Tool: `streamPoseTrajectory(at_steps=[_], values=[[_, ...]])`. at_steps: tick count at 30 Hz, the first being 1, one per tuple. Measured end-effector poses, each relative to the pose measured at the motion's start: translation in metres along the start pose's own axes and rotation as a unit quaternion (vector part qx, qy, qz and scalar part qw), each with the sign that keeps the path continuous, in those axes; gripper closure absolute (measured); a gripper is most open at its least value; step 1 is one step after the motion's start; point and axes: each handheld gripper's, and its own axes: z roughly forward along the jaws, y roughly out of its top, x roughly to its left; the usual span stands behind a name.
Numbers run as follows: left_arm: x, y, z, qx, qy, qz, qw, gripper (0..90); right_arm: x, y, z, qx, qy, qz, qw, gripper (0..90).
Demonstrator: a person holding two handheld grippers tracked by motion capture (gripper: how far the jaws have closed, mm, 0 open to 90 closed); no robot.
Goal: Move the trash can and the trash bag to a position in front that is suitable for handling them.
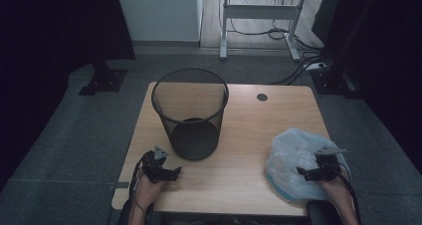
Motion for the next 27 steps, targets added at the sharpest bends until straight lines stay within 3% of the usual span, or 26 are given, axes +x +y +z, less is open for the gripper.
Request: streamPoseTrajectory(at_steps=[3,8,13,20,27], values=[[0.0,0.001,-0.002,-0.003,-0.003,0.004,1.0,0.0,0.002,0.008,-0.011,-0.003,-0.004,-0.013,0.9999,0.0],[0.0,0.004,-0.013,-0.041,-0.013,0.003,0.9991,0.0,0.011,0.024,-0.032,-0.017,-0.002,-0.025,0.9995,0.0],[0.001,0.008,-0.023,-0.047,-0.012,0.008,0.9988,0.0,0.023,0.04,-0.048,-0.033,0.026,-0.025,0.9988,0.0],[0.012,0.018,-0.046,-0.086,-0.032,-0.006,0.9958,0.0,0.045,0.066,-0.064,-0.055,0.066,-0.036,0.9957,0.0],[0.023,0.029,-0.065,-0.098,-0.041,0.001,0.9943,0.0,0.072,0.1,-0.07,-0.075,0.089,-0.073,0.9905,0.0]])
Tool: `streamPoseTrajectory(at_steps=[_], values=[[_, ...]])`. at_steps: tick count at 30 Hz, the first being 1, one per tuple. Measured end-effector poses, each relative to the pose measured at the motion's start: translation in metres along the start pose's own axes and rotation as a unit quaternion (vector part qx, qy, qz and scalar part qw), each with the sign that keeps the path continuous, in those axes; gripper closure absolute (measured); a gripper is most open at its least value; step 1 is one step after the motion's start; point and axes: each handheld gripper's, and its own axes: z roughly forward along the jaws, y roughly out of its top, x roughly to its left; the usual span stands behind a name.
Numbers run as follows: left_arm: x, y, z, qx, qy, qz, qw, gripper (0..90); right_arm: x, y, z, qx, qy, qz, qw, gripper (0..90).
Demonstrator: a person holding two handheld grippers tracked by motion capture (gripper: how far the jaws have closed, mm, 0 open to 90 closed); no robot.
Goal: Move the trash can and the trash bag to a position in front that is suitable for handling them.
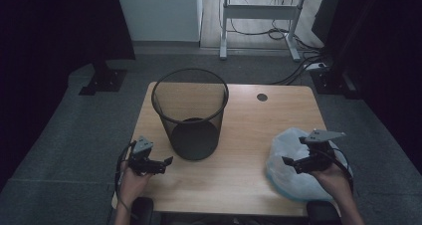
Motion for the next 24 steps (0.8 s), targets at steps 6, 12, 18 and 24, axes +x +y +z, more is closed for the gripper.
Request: streamPoseTrajectory(at_steps=[6,12,18,24], values=[[0.013,0.015,-0.013,-0.01,-0.008,0.003,0.9999,0.0,0.015,0.036,0.017,-0.019,0.019,-0.036,0.999,0.0],[0.024,0.024,-0.019,-0.017,-0.016,0.006,0.9997,0.0,0.029,0.067,0.042,-0.033,0.042,-0.057,0.9969,0.0],[0.032,0.029,-0.019,-0.015,-0.022,0.012,0.9996,0.0,0.038,0.09,0.071,-0.035,0.066,-0.069,0.9948,0.0],[0.039,0.033,-0.014,-0.017,-0.03,0.01,0.9994,0.0,0.04,0.103,0.108,-0.013,0.093,-0.079,0.9925,0.0]])
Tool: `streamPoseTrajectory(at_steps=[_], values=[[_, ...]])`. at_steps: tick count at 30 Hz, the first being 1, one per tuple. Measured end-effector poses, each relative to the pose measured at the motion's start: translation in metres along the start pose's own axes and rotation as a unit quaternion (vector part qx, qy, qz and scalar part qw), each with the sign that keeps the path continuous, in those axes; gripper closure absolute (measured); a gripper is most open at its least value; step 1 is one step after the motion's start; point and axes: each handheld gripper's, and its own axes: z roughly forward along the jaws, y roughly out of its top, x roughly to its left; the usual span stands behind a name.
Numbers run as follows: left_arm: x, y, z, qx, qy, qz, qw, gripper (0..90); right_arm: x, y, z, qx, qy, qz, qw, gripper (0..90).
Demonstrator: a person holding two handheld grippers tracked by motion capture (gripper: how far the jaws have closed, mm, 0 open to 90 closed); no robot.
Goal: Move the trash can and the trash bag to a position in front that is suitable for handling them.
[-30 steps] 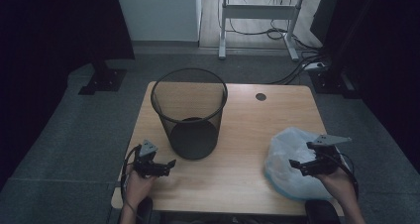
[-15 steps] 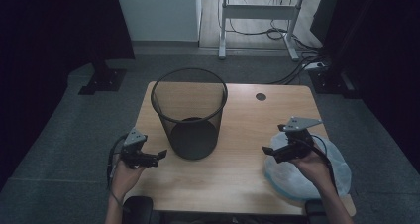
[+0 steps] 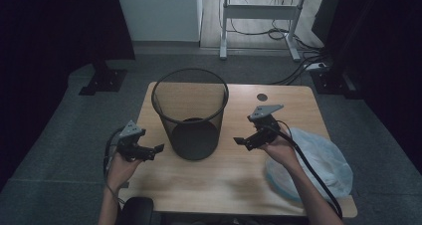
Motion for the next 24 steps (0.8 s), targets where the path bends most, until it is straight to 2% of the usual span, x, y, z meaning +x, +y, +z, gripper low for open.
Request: streamPoseTrajectory(at_steps=[4,6,12,15,21,24], values=[[0.001,0.006,0.007,0.003,-0.006,0.008,0.9999,0.0,-0.007,0.006,0.02,-0.002,0.011,-0.012,0.9999,0.0],[0.001,0.01,0.01,0.006,-0.012,0.015,0.9998,0.0,-0.011,0.009,0.031,-0.009,0.028,-0.008,0.9995,0.0],[-0.004,0.021,0.017,0.004,-0.03,0.036,0.9989,0.0,-0.016,0.016,0.057,-0.01,0.063,-0.007,0.998,0.0],[-0.005,0.026,0.02,0.001,-0.036,0.043,0.9984,0.0,-0.019,0.019,0.065,-0.025,0.081,-0.006,0.9964,0.0],[-0.009,0.031,0.029,-0.002,-0.047,0.053,0.9975,0.0,-0.023,0.02,0.075,-0.033,0.104,-0.007,0.9941,0.0],[-0.01,0.031,0.031,-0.006,-0.047,0.054,0.9974,0.0,-0.026,0.02,0.076,-0.037,0.104,-0.01,0.9938,0.0]])
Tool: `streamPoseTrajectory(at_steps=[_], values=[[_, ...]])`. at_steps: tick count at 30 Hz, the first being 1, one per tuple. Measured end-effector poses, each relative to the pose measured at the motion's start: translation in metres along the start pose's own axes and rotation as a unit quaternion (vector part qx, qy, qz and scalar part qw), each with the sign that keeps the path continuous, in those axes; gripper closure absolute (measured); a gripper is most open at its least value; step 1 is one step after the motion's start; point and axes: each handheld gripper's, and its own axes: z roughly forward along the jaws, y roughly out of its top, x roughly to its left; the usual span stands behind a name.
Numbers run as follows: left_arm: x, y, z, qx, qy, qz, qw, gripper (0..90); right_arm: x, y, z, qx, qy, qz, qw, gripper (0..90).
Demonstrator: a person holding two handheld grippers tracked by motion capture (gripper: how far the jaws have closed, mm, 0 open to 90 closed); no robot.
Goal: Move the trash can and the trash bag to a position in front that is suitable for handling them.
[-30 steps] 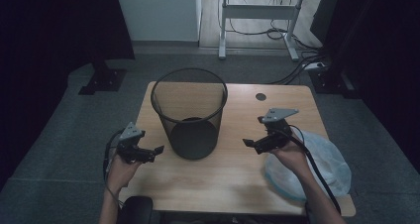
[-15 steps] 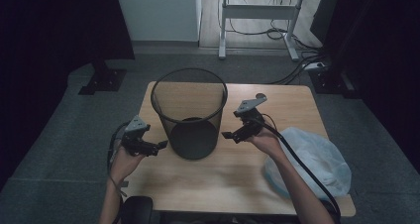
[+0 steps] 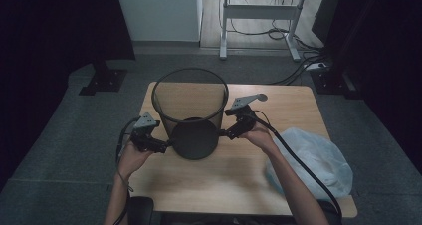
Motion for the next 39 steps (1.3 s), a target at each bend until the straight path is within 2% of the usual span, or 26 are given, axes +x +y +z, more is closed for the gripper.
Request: streamPoseTrajectory(at_steps=[2,4,6,8,16,21,28,29,30,39], values=[[0.0,-0.001,0.0,-0.004,-0.001,0.001,1.0,0.0,-0.001,-0.001,0.0,-0.001,0.009,-0.002,1.0,0.0],[-0.002,0.0,0.002,-0.012,-0.025,-0.004,0.9996,0.0,0.0,-0.001,0.002,-0.008,0.025,-0.001,0.9997,0.0],[-0.006,0.001,0.004,-0.005,-0.006,0.009,0.9999,0.0,0.001,-0.002,0.005,-0.004,0.018,-0.009,0.9998,0.0],[-0.008,0.001,0.004,-0.003,0.0,0.012,0.9999,0.0,0.003,-0.003,0.005,-0.004,0.011,-0.014,0.9998,0.0],[-0.018,-0.004,0.002,-0.011,0.001,0.015,0.9998,0.0,0.011,-0.006,-0.001,0.0,0.013,-0.015,0.9998,0.0],[-0.031,-0.009,-0.003,-0.019,-0.002,0.016,0.9997,0.0,0.023,-0.013,-0.009,-0.003,0.01,-0.017,0.9998,0.0],[-0.047,-0.012,-0.008,-0.017,-0.01,0.021,0.9996,0.0,0.039,-0.023,-0.021,-0.002,0.009,-0.025,0.9996,0.0],[-0.053,-0.013,-0.01,-0.015,-0.012,0.023,0.9996,0.0,0.044,-0.027,-0.025,-0.003,0.01,-0.026,0.9996,0.0],[-0.053,-0.013,-0.01,-0.015,-0.012,0.023,0.9996,0.0,0.044,-0.027,-0.025,-0.003,0.01,-0.026,0.9996,0.0],[-0.08,-0.018,-0.018,-0.013,-0.013,0.023,0.9996,0.0,0.067,-0.042,-0.042,-0.006,0.005,-0.031,0.9995,0.0]])
